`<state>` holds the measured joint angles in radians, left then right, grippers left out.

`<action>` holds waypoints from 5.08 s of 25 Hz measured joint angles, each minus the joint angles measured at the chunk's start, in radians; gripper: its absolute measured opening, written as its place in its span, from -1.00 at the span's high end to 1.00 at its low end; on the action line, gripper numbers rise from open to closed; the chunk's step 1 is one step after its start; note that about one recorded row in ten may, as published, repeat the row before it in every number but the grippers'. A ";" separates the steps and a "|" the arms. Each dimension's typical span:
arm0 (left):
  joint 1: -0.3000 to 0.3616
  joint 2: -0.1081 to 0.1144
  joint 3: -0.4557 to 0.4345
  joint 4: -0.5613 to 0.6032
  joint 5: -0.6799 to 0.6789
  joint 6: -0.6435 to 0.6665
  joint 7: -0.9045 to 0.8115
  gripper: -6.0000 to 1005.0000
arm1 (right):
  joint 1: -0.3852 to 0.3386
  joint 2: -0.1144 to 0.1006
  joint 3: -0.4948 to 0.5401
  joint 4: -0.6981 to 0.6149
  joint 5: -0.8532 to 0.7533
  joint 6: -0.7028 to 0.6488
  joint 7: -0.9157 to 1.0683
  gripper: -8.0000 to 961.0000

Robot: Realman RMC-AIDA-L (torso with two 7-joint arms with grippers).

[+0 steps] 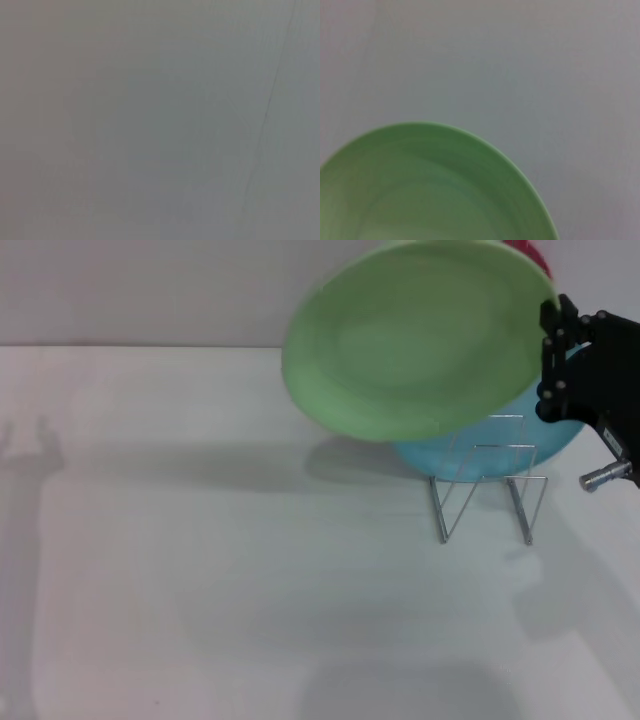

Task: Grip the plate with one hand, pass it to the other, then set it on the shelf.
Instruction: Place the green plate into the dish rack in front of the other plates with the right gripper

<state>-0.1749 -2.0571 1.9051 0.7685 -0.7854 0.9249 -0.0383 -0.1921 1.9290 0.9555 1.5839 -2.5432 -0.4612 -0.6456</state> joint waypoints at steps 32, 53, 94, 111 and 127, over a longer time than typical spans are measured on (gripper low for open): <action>-0.012 0.003 -0.048 -0.001 0.049 -0.044 0.003 0.18 | -0.107 0.101 0.094 0.073 -0.374 0.176 -0.039 0.95; -0.012 0.000 -0.041 -0.002 0.051 -0.050 0.003 0.18 | -0.066 0.119 0.108 -0.001 -0.367 0.034 0.333 0.95; -0.064 -0.006 -0.041 -0.041 0.051 -0.077 -0.004 0.18 | 0.094 -0.017 0.178 -0.671 -0.375 -0.675 0.841 0.96; -0.092 -0.011 -0.040 -0.015 0.042 -0.177 -0.007 0.18 | 0.220 -0.010 0.199 -0.939 -0.374 -0.863 0.871 0.96; -0.103 -0.011 -0.040 -0.005 0.042 -0.198 -0.008 0.18 | 0.286 0.030 0.226 -1.084 -0.373 -0.929 0.876 0.96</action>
<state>-0.2775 -2.0677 1.8653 0.7637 -0.7430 0.7272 -0.0461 0.0940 1.9586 1.1811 0.4998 -2.9164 -1.3903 0.2302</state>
